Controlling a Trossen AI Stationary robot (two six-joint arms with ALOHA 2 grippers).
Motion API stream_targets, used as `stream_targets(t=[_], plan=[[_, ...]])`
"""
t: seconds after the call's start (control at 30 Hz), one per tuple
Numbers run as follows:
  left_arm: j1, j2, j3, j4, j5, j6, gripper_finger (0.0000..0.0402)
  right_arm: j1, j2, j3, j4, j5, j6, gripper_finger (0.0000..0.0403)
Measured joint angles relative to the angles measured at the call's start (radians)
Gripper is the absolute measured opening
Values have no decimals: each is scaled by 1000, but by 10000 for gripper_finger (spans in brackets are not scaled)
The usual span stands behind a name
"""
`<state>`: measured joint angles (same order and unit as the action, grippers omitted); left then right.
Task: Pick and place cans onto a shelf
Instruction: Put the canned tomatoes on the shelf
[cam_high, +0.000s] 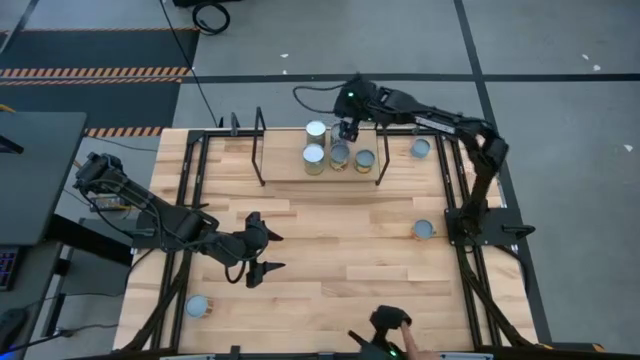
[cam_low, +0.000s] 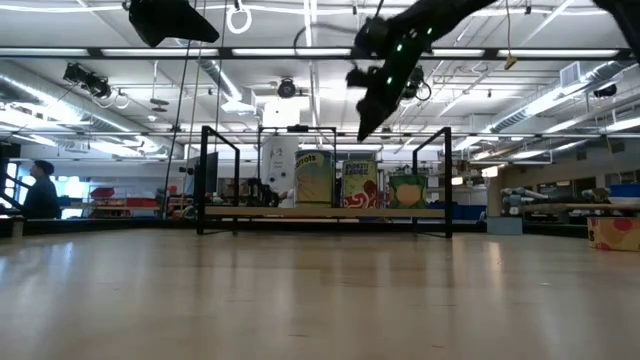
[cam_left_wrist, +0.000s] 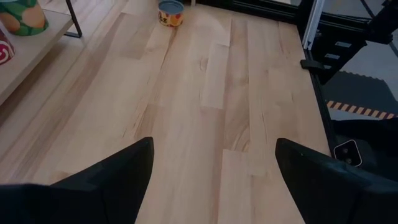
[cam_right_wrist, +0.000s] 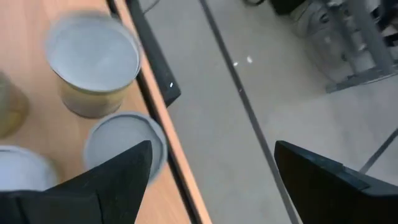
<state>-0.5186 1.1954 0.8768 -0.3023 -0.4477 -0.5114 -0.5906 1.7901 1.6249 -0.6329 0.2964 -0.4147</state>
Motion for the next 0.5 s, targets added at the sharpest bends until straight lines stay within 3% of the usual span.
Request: stream_targets(t=[0.3, 0.5], plan=[[0, 0, 0, 0, 0, 0, 341, 3, -309, -3, -265, 53, 211, 346], [0, 0, 0, 0, 0, 0, 341, -14, -558, -173, -307, 100, 401, 346]])
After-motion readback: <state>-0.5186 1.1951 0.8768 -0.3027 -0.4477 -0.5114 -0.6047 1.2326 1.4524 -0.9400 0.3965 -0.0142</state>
